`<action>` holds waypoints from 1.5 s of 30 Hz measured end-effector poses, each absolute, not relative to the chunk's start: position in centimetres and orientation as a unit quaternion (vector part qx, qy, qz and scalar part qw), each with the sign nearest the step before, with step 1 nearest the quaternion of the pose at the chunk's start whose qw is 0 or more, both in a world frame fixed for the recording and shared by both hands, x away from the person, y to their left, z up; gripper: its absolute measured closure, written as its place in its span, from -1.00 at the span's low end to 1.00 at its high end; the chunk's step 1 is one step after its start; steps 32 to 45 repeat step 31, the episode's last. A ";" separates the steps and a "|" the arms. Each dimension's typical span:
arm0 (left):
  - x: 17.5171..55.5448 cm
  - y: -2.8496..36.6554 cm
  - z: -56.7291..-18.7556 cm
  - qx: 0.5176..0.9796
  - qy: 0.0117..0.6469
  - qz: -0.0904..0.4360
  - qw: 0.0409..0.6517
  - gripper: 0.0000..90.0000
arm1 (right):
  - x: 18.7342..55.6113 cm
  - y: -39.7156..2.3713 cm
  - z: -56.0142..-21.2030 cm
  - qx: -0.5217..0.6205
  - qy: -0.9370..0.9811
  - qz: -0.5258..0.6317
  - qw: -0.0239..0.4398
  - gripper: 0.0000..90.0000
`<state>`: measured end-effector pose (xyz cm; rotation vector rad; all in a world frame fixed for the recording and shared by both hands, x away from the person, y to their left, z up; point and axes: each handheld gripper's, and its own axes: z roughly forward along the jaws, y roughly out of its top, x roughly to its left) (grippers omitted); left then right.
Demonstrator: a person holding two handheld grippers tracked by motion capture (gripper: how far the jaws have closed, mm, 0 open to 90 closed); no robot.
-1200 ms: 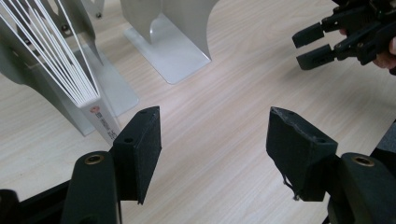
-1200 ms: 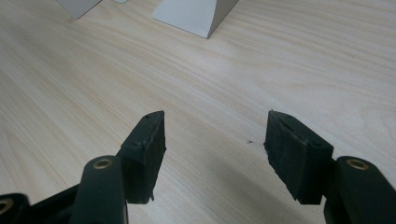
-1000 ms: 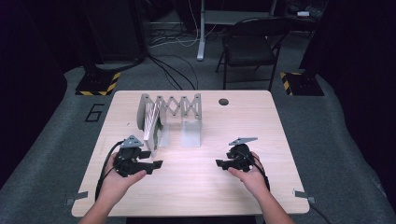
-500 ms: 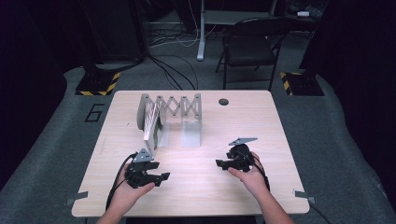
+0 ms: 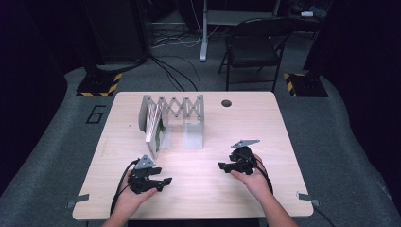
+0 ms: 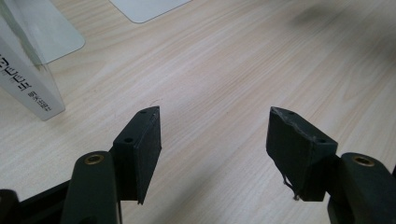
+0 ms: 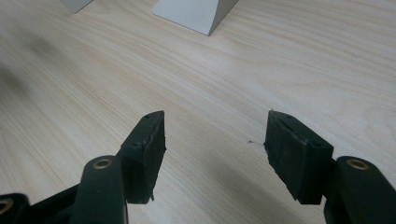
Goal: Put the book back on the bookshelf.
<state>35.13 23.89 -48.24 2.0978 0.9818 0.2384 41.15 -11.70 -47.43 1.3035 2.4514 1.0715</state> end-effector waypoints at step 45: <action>35.4 22.7 -50.0 0.851 0.360 0.138 0.358 -0.14 | 41.0 -11.5 -48.6 0.429 0.833 0.334 0.098 -0.16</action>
